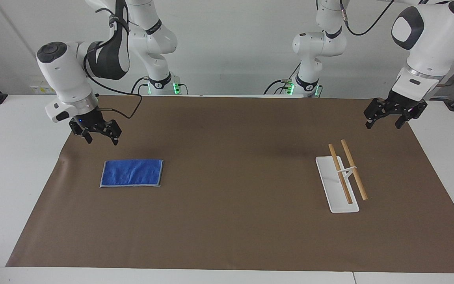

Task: Right arm passes towel to left arm to hang

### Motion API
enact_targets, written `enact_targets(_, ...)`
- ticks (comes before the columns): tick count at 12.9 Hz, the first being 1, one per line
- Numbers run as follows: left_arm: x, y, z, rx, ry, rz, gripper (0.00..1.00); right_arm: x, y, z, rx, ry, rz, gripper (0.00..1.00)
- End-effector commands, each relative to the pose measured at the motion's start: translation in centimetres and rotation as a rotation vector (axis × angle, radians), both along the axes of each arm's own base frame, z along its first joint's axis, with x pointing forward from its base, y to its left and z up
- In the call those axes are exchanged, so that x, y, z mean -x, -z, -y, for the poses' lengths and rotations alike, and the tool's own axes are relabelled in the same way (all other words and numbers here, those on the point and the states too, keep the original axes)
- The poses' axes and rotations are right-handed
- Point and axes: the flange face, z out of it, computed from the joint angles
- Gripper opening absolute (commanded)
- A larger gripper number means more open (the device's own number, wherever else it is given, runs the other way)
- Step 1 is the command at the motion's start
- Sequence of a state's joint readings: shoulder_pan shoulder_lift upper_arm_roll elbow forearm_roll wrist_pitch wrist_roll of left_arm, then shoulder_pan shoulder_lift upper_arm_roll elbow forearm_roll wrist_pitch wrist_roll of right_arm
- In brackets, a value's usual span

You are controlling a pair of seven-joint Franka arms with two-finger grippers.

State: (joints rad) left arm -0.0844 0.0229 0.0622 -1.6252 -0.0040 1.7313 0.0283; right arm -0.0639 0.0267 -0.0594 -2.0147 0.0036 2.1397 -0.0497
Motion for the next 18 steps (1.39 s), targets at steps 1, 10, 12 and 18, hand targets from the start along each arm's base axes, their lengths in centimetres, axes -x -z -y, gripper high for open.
enact_targets(1, 0.7, -0.1, 0.0, -0.007, -0.011, 0.014, 1.00, -1.0, 3.7, 1.3, -0.012, -0.020, 0.018, 1.00)
enact_targets(10, 0.6, 0.0, 0.0, -0.007, -0.011, 0.012, 1.00, -1.4, 12.2, -0.9, -0.003, -0.052, 0.015, 1.00)
enact_targets(12, 0.6, 0.0, 0.0, -0.007, -0.013, 0.012, 1.00, -1.4, 13.4, -1.4, -0.006, -0.064, -0.002, 1.00)
enact_targets(18, 0.6, 0.0, 0.0, -0.007, -0.013, 0.012, 1.00, -1.8, 17.3, -3.1, -0.008, -0.089, -0.017, 1.00)
